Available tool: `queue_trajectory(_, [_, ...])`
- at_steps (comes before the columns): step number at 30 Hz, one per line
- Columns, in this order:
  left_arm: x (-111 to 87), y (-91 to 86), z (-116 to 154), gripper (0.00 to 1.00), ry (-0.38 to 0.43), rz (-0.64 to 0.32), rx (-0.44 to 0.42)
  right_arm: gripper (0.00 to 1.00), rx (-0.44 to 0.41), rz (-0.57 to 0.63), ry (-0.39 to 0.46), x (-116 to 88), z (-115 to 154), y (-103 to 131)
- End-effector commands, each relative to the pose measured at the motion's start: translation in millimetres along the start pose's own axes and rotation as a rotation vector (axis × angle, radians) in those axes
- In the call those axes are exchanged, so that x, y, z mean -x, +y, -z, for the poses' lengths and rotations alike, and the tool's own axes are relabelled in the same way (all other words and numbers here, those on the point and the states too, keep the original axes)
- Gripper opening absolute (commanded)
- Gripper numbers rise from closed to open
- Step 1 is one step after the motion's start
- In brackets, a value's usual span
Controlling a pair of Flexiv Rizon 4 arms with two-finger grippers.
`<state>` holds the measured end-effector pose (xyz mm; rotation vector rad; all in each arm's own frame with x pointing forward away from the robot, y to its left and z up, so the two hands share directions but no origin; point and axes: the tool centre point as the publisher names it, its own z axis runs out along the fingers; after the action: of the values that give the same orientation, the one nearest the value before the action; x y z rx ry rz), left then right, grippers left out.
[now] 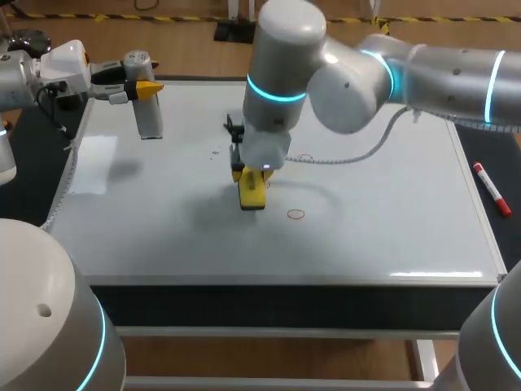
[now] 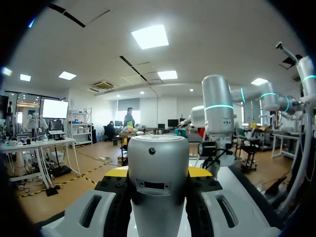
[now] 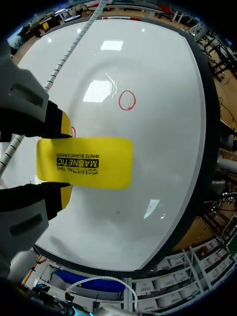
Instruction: Pick up the inspection probe, press it on each red-marked spot on the whiteboard one by one, put down the probe, pick up the eraser, and wipe off all the red marks.
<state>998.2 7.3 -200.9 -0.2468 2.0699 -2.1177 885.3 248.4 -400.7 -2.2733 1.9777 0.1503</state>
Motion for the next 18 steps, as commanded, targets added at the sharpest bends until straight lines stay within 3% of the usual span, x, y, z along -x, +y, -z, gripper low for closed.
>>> queue_trajectory(1, [1.5, -0.2, 0, 0.0, 0.004, 0.001, -0.002, 0.0, -0.002, 0.018, 0.02, 5, -9, -2])
queue_trajectory(9, [1.5, -0.2, 0, 0.0, 0.004, 0.001, -0.002, 0.0, 0.019, 0.037, 0.042, 7, -15, -4])
queue_trajectory(18, [1.5, -0.2, 0, 0.0, 0.004, 0.001, -0.002, 0.0, 0.043, 0.026, 0.065, -9, -31, -9])
